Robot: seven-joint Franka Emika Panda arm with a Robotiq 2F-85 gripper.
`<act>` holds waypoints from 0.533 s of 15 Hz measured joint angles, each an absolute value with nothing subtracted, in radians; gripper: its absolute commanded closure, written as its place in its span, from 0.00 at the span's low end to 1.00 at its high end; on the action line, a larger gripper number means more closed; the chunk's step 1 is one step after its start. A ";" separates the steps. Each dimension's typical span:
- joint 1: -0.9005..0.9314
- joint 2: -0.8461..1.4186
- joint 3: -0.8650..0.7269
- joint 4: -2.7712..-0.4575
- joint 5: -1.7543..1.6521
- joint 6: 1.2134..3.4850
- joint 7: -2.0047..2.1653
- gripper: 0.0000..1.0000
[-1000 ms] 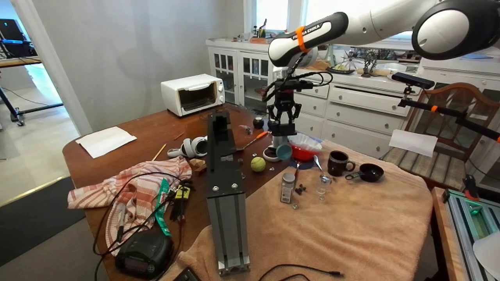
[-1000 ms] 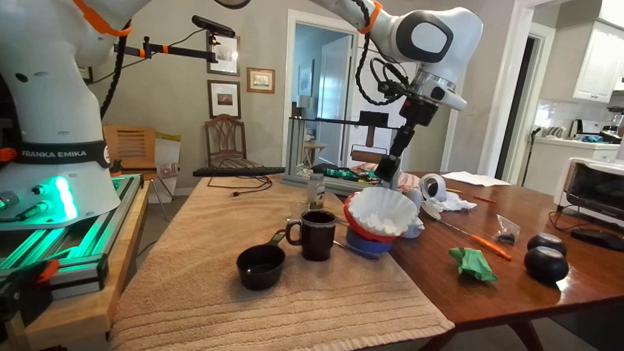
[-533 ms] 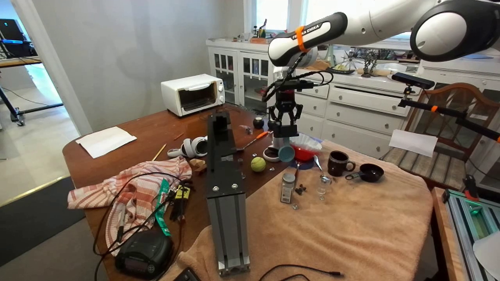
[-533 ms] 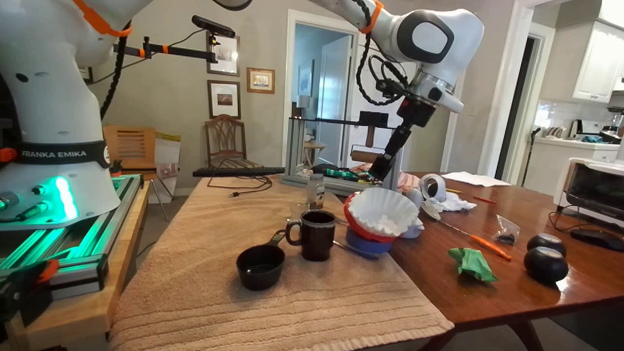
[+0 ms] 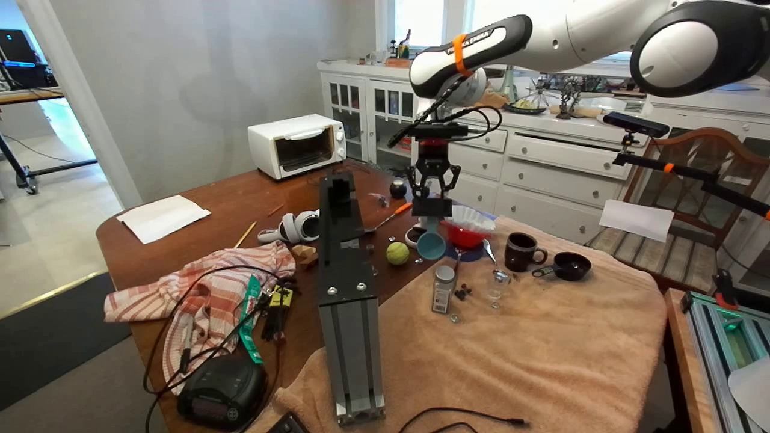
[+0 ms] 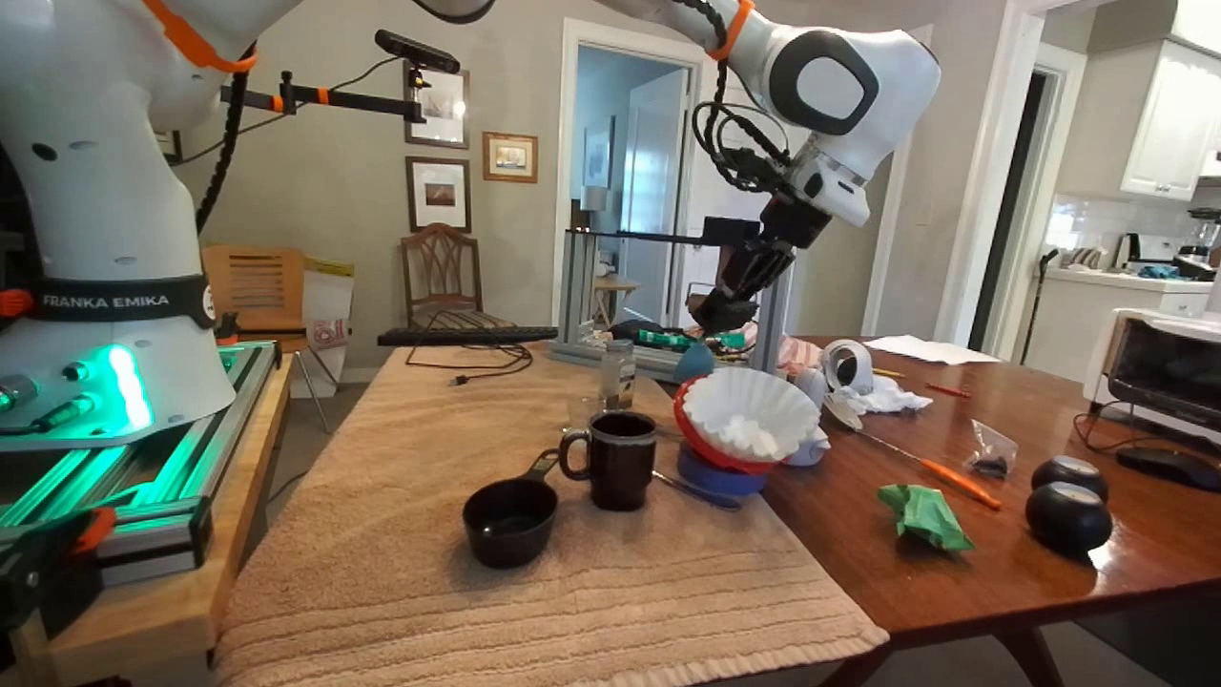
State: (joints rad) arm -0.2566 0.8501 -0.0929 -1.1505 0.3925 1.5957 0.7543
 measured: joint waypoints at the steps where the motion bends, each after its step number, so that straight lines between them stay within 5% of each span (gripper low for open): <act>1: -0.250 0.850 -0.098 -1.151 0.393 1.610 0.807 0.78; 8: -0.212 0.850 -0.148 -1.167 0.388 1.726 1.139 0.78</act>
